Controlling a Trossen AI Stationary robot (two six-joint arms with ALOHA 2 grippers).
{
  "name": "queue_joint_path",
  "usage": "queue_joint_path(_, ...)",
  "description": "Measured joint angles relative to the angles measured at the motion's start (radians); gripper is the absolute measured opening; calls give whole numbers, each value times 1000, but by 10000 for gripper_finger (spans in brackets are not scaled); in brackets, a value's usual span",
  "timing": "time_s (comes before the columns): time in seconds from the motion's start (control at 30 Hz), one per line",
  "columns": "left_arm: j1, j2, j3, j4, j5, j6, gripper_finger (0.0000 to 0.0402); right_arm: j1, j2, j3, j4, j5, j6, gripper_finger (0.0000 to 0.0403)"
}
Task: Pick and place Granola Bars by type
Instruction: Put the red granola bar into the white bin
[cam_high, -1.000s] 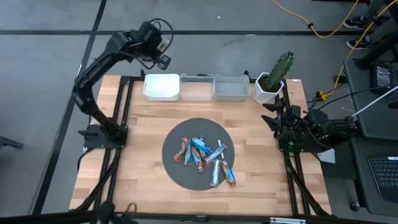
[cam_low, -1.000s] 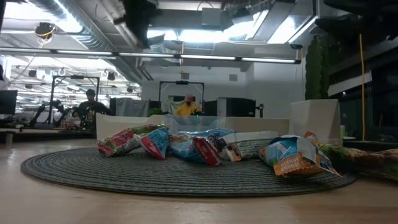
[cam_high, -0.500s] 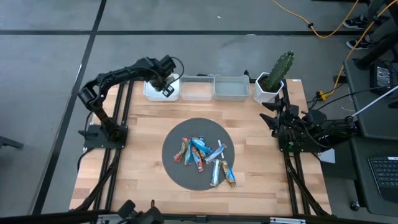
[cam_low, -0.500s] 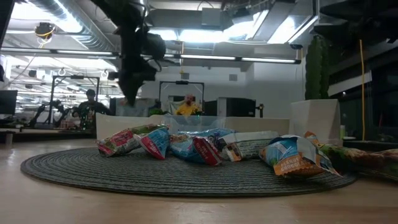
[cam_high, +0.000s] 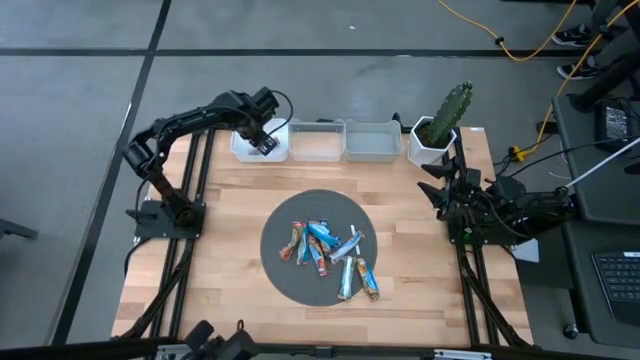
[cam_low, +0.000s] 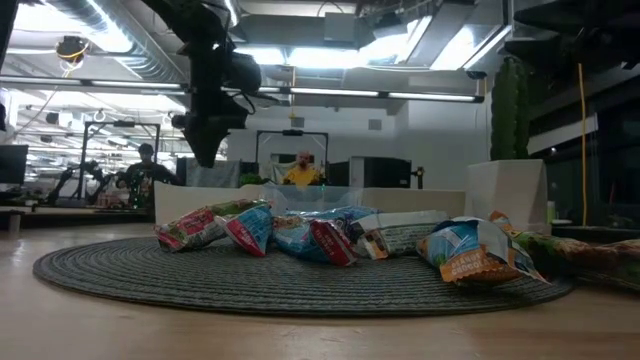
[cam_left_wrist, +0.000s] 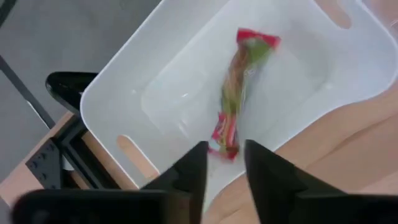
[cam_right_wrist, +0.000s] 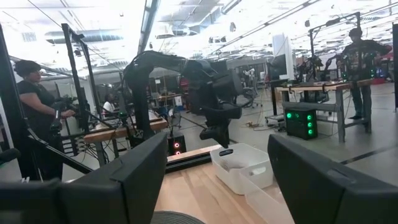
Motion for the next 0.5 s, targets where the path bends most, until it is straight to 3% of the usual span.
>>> queue_joint_path(0.13,0,-43,0,-5,2,-9,170,0,0,0,0,0,-1,280)
queue_joint_path(0.23,-5,-96,10,-5,60,-50,202,0,0,0,0,0,-2,280)
queue_joint_path(0.4,-77,-219,24,44,249,-181,218,0,0,0,-3,0,-3,280)
queue_joint_path(0.5,-188,-291,25,75,279,-274,213,0,0,0,-12,0,-4,280)
